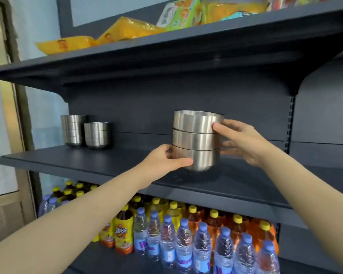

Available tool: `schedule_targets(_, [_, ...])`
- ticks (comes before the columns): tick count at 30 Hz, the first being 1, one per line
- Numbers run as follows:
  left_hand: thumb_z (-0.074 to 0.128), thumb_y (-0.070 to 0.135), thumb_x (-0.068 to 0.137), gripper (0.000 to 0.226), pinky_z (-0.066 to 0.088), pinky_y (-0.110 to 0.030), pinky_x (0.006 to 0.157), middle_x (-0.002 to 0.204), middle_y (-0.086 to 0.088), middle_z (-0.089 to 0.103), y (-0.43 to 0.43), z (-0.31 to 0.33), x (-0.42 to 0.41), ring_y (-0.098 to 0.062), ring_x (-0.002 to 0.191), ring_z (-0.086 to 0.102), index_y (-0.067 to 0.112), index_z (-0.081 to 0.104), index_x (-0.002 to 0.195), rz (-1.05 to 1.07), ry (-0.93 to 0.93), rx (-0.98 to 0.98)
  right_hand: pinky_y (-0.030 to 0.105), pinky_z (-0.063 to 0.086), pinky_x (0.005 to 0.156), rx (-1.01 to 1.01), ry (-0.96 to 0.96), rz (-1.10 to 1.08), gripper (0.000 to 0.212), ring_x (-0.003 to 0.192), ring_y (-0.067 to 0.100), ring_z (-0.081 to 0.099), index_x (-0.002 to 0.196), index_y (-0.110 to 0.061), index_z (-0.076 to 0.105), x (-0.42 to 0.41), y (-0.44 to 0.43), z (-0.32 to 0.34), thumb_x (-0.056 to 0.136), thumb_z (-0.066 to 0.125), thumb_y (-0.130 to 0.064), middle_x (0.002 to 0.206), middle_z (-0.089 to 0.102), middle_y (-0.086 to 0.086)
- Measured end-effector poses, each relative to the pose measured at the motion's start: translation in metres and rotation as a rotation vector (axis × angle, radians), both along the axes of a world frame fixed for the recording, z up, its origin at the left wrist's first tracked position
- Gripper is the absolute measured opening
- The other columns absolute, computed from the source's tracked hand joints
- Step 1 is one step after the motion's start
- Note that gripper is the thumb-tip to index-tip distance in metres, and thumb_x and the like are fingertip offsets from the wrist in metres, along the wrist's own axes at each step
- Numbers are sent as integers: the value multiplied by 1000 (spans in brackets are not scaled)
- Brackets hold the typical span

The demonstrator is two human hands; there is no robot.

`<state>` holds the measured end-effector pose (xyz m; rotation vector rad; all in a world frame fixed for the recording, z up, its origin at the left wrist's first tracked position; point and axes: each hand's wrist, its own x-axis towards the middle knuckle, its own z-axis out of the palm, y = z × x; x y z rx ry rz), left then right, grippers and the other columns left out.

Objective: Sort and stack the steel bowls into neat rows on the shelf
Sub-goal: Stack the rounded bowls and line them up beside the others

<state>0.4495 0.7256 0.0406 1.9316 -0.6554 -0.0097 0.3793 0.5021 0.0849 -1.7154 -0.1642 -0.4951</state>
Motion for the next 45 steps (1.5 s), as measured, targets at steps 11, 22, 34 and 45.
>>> schedule_targets(11, [82, 39, 73, 55, 50, -21, 88, 103, 18, 60, 139, -31, 71, 1, 99, 59, 29, 47, 113, 164, 140, -59, 48, 56, 90, -62, 76, 196, 88, 102, 28, 69, 132, -24, 54, 111, 135, -18, 54, 81, -53, 119, 67, 1])
schedule_targets(22, [86, 64, 43, 103, 42, -31, 108, 124, 11, 64, 175, -32, 214, -5, 115, 59, 23, 52, 131, 121, 130, 65, 47, 55, 91, -50, 185, 248, 32, 96, 27, 69, 112, -26, 57, 256, 158, -21, 84, 70, -33, 114, 67, -1])
schedule_targets(34, [76, 35, 81, 73, 40, -23, 104, 138, 5, 52, 198, -22, 313, -10, 123, 51, 14, 40, 140, 16, 201, 199, 43, 57, 87, -157, 220, 234, 73, 100, 24, 70, 135, -21, 47, 344, 174, -20, 72, 78, -41, 123, 66, 1])
schedule_targets(45, [73, 78, 46, 118, 36, -34, 112, 144, 7, 47, 212, -18, 410, -10, 129, 46, 21, 37, 143, -147, 113, 403, 39, 55, 91, -251, 177, -8, 41, 104, 12, 68, 114, -27, 65, 390, 205, -14, 77, 77, -37, 110, 72, -11])
